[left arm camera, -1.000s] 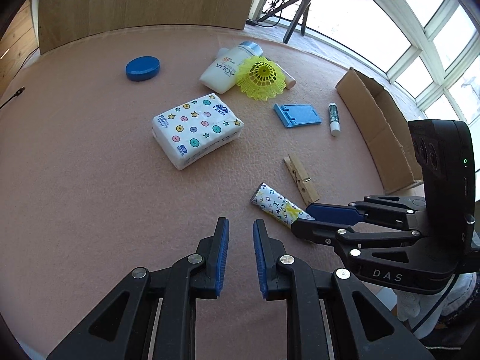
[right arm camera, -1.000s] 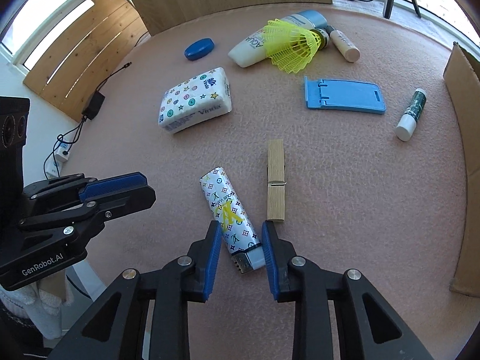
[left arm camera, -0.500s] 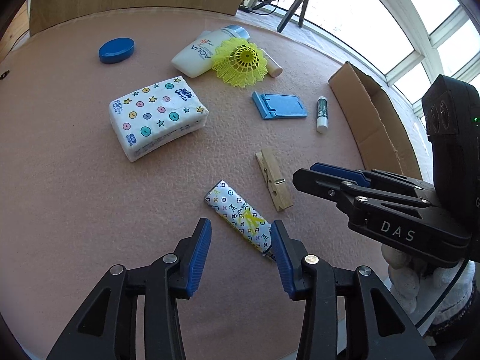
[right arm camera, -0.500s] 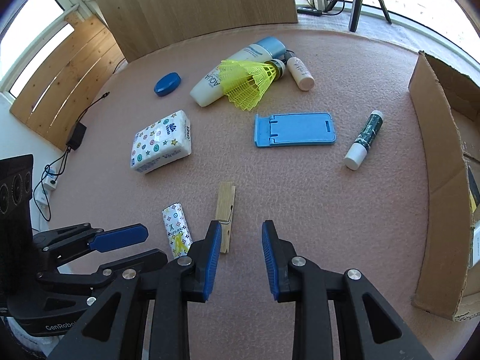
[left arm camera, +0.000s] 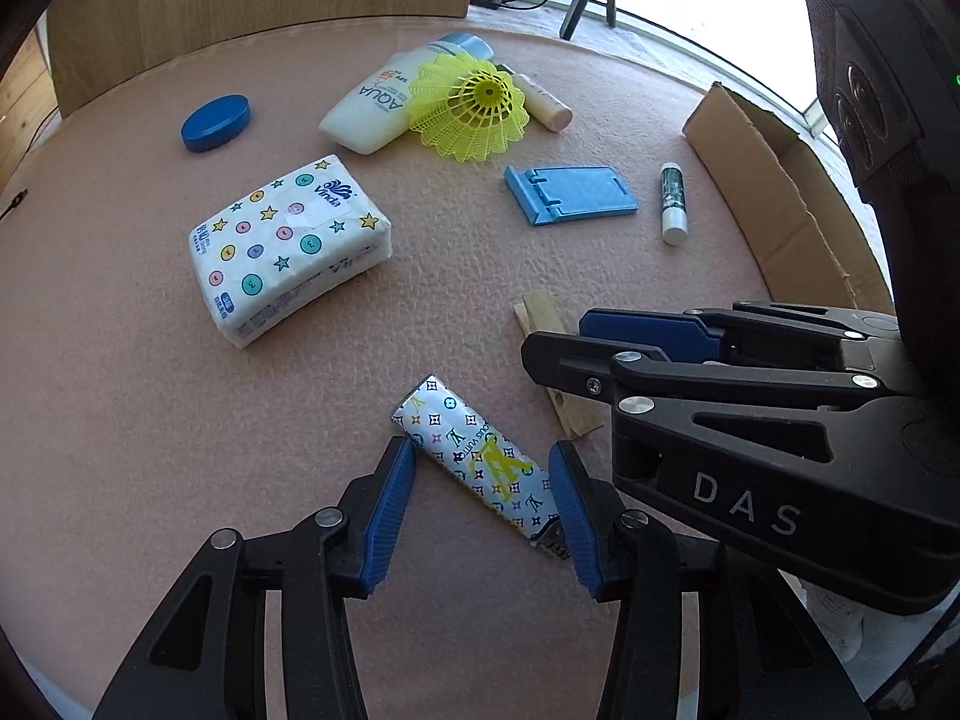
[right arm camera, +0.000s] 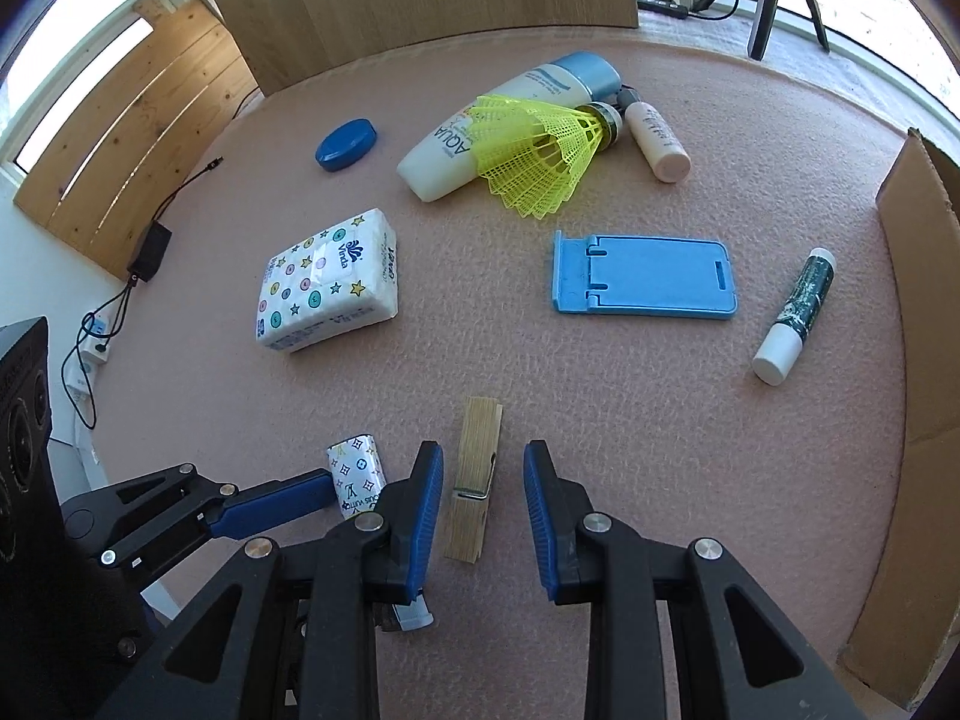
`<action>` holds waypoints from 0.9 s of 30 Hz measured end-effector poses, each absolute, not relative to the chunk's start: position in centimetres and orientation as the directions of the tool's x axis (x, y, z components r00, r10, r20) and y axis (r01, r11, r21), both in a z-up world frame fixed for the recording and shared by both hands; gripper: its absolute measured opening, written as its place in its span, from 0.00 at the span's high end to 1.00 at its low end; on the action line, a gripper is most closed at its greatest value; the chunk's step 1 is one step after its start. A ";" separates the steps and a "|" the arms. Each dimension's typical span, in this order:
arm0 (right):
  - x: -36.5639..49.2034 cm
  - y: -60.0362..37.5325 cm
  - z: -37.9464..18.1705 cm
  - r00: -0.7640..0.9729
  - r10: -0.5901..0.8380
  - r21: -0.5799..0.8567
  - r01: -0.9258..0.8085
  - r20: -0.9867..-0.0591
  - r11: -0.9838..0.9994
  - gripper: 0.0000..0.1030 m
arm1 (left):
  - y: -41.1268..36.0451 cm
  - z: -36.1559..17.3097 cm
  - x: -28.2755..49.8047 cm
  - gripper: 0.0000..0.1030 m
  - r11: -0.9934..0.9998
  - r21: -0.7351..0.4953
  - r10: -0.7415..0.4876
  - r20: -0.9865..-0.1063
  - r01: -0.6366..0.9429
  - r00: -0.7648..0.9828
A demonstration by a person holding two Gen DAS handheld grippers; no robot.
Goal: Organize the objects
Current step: 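Grasp the wooden clothespin with the right tool while the left tool lifts the lighter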
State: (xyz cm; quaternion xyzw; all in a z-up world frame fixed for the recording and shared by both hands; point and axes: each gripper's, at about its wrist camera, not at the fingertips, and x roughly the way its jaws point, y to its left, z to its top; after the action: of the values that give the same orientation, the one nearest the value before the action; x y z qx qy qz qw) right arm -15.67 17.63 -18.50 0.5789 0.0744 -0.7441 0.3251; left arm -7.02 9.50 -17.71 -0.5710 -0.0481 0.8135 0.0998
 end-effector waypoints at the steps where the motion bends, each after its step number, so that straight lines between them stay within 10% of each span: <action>1: -15.6 17.6 -18.6 -0.118 -0.390 0.258 0.573 -0.913 -0.778 0.75 | 9.5 -17.8 -7.1 0.51 -0.978 -0.179 0.206 -0.922 -0.109 -0.329; 10: -15.7 17.8 -18.8 -0.141 -0.359 0.211 0.594 -0.923 -0.776 0.76 | 8.6 -17.9 -6.7 0.57 -0.983 -0.127 0.165 -0.925 -0.129 -0.343; 15: -15.4 17.6 -18.9 -0.167 -0.344 0.175 0.616 -0.924 -0.768 0.80 | 7.5 -17.9 -6.7 0.78 -0.985 -0.122 0.158 -0.924 -0.122 -0.349; 27: -14.8 20.3 -17.9 -0.175 -0.383 0.217 0.584 -0.907 -0.782 0.88 | 4.8 -17.2 -5.8 0.78 -0.965 -0.256 0.260 -0.903 -0.055 -0.342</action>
State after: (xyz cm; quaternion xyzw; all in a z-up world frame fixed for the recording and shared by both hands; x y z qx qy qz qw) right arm -14.82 20.34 -17.87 0.5583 0.0901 -0.7611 0.3175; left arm -5.85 4.83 -17.25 -0.5654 -0.0905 0.8141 0.0965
